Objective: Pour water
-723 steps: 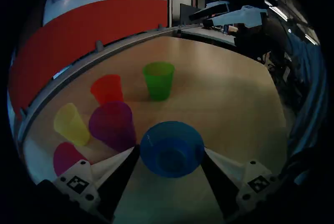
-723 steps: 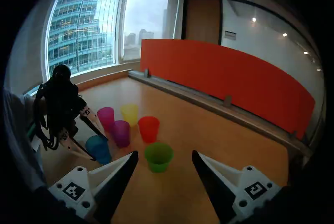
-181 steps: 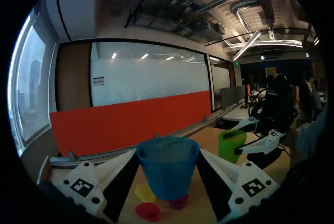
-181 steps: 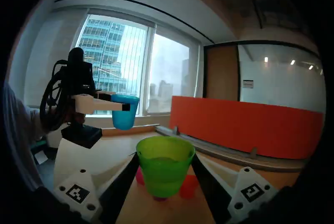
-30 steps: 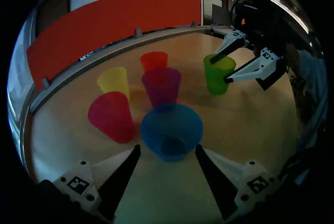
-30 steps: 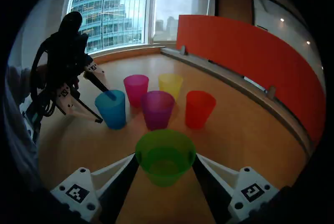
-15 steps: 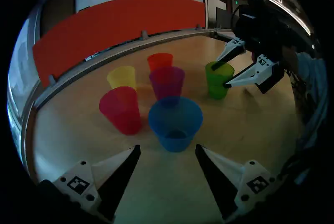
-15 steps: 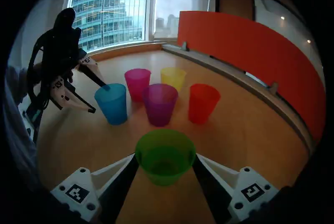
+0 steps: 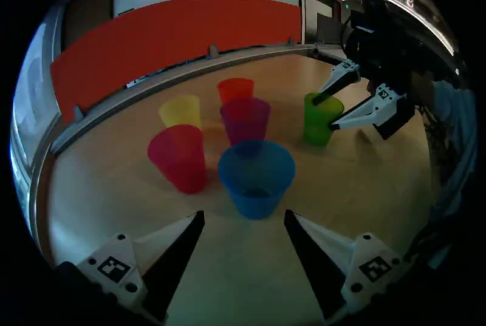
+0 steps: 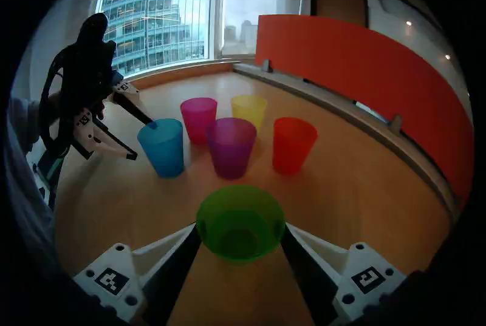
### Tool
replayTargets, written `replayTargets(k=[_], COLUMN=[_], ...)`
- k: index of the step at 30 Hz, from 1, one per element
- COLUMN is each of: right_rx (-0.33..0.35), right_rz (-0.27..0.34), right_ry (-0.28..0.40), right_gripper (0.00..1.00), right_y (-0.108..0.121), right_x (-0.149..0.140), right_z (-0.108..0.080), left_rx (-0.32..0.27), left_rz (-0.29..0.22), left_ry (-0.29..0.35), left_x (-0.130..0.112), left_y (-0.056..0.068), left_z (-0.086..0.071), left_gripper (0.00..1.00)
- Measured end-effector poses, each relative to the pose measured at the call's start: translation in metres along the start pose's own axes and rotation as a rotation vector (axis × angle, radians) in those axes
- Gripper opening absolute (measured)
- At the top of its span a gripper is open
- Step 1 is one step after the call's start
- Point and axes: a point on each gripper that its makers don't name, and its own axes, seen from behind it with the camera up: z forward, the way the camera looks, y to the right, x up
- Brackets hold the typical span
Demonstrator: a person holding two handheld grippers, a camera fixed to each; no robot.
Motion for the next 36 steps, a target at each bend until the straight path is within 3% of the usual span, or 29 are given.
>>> replayTargets(k=[8, 17, 28, 36], right_rx=[-0.01, -0.029, -0.079, -0.118], right_rz=[0.016, 0.036, 0.046, 0.088], right_ry=[0.011, 0.016, 0.043, 0.083], right_gripper=[0.99, 0.99, 1.0, 1.0], right_y=[0.002, 0.004, 0.008, 0.011], right_x=[0.002, -0.005, -0.013, -0.019], right_z=[-0.005, -0.021, -0.051, -0.071], left_rx=[-0.001, 0.019, 0.075, 0.133], left_rz=[-0.006, -0.025, -0.08, -0.11], left_ry=[0.006, 0.029, 0.07, 0.107], left_x=[0.001, 0.003, 0.003, 0.003], left_y=[0.001, -0.002, -0.012, -0.019], left_z=[-0.003, -0.017, -0.035, -0.048], left_gripper=[0.98, 0.98, 0.98, 0.98])
